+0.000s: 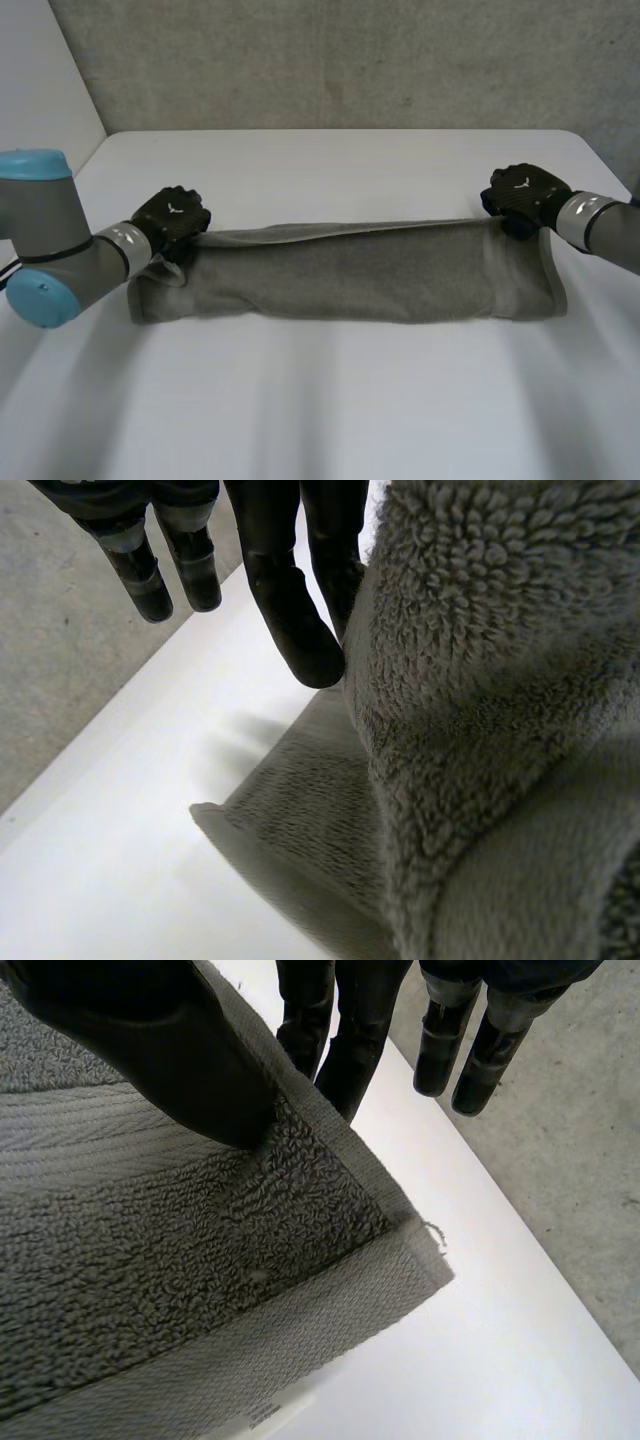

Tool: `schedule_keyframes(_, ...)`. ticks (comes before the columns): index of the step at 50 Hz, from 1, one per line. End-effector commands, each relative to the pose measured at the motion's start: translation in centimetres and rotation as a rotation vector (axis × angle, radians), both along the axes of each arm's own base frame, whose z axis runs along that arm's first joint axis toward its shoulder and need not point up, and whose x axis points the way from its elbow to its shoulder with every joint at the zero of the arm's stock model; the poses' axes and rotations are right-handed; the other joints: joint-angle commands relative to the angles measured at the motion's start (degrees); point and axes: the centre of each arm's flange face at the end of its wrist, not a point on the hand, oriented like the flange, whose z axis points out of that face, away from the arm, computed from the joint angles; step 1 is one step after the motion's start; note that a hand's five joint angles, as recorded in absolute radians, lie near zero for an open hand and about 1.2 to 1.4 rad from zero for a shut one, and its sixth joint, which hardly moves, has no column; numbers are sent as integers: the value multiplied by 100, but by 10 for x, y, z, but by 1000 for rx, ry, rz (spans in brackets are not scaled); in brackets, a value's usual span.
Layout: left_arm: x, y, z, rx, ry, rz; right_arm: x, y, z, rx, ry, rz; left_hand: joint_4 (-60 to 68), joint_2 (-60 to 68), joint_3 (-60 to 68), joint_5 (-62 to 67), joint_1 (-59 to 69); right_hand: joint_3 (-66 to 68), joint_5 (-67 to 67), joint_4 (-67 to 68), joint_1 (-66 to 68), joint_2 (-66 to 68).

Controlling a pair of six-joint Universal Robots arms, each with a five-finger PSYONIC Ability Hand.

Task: Fold the towel.

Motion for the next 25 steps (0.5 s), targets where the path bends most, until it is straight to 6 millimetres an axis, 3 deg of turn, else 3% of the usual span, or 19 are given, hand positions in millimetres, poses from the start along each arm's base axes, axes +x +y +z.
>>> schedule_keyframes(1,-8,-8,-4,-63,-16,-7,10,-6,-14,-27,-8,-1,-322,348,-239,368,605,-287,346,-445,552,410)
schedule_keyframes(25,-21,-22,-33,-153,-1,-27,12,-25,-42,-68,-68,-45,-322,348,-239,368,605,-287,346,-445,552,410)
